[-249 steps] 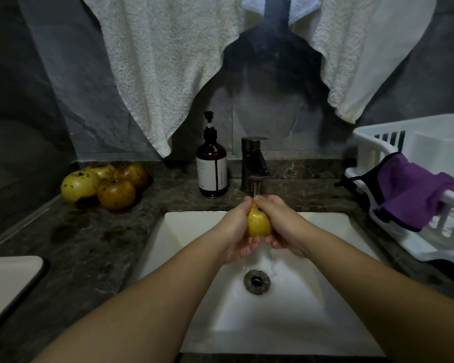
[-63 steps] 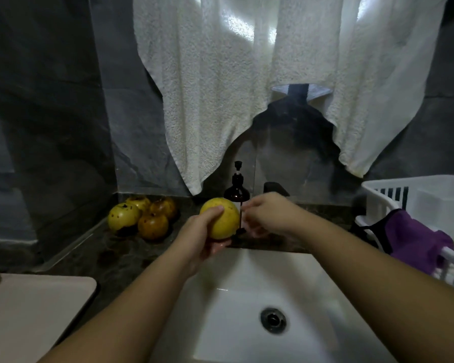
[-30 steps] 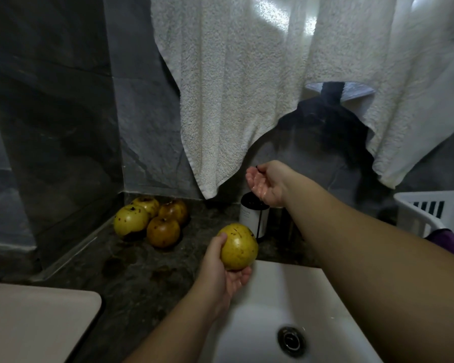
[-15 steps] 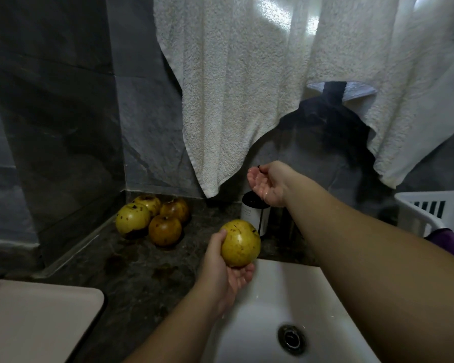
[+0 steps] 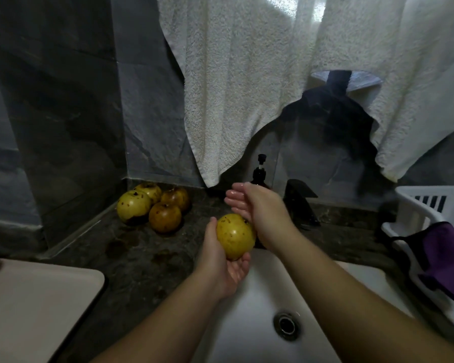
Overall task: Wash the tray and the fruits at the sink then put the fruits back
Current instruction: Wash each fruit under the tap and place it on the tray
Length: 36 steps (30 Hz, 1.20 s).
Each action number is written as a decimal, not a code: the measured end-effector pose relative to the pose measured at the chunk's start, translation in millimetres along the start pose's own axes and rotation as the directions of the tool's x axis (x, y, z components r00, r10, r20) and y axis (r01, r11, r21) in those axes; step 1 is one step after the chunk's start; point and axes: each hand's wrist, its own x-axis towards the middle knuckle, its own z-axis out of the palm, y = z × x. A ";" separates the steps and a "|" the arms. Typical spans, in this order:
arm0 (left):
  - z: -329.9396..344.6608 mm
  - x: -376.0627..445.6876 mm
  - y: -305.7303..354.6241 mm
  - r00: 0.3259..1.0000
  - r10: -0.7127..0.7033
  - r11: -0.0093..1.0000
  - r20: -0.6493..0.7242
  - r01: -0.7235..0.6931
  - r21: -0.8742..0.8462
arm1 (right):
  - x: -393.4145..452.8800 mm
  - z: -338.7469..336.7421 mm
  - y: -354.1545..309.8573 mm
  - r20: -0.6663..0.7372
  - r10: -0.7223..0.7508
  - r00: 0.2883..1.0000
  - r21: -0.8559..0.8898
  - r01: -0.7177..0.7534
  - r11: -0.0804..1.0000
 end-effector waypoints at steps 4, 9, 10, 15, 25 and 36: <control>15.1 -6.1 -14.2 0.991 0.096 0.995 0.092 -0.099 0.029 | -22.6 -12.9 19.8 0.278 -0.258 0.925 -0.683 0.380 0.624; 21.9 -15.7 -24.8 0.995 0.087 0.977 0.049 -0.095 0.191 | -43.6 -45.4 40.0 0.133 -0.271 0.953 -0.705 0.283 0.650; 25.5 -19.6 -31.6 0.993 0.099 0.971 0.072 -0.112 0.212 | -51.0 -49.2 46.7 0.151 -0.300 0.942 -0.760 0.305 0.574; 42.4 -15.5 -63.1 0.993 0.092 0.933 0.077 -0.113 0.342 | -51.2 -84.7 40.7 0.160 -0.288 0.944 -0.802 0.294 0.520; 34.5 11.6 -72.9 0.999 0.001 0.818 0.044 -0.026 0.575 | -42.1 -120.6 68.4 -0.140 -0.010 0.990 -0.422 -0.050 0.905; 38.0 10.7 -75.5 0.996 0.007 0.800 0.092 -0.061 0.597 | -45.0 -121.4 73.8 -0.197 -0.062 0.978 -0.482 -0.042 0.875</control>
